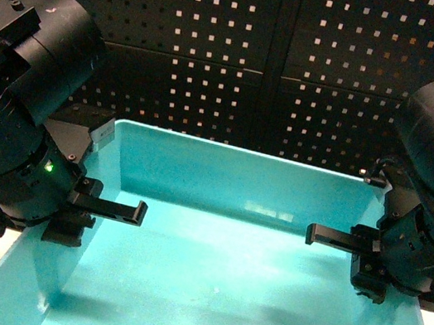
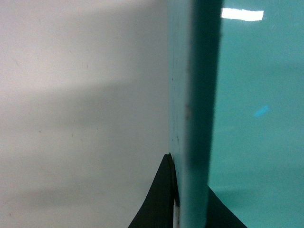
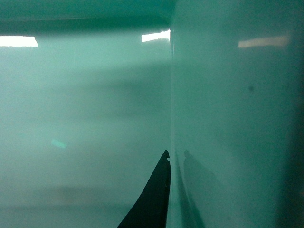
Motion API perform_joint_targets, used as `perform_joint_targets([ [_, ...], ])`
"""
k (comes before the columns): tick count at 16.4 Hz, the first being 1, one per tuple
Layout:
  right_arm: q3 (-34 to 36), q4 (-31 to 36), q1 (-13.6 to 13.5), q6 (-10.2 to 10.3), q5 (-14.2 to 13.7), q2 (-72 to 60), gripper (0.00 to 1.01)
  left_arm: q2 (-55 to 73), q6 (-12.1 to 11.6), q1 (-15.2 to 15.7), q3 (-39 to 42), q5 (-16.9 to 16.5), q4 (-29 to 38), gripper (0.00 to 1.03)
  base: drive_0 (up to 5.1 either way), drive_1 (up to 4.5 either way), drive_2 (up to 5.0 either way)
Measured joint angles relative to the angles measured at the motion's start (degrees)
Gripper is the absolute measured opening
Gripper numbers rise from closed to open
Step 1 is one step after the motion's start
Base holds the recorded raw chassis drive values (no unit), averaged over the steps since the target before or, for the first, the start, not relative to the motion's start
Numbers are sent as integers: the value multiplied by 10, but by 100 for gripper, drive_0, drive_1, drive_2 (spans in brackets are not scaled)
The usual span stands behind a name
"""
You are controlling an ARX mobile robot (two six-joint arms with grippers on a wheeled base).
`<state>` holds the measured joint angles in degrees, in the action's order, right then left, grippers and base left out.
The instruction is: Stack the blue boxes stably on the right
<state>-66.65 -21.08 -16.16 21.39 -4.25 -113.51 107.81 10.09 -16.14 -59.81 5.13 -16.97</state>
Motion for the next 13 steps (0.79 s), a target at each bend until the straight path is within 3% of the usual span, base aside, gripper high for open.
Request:
perform_joint_targets([
  [6, -104, -118, -15, 17, -7, 91, 8, -74, -1, -3, -117, 6, -129, 2, 0, 0, 0],
  [9, -140, -205, -19, 17, -6, 134, 8, -92, 4, -7, -188, -17, -244, 2, 0, 0, 0],
  [13, -141, -235, -18, -1, -6, 143, 8, -96, 31, -20, -180, -46, -297, 2, 0, 0, 0],
])
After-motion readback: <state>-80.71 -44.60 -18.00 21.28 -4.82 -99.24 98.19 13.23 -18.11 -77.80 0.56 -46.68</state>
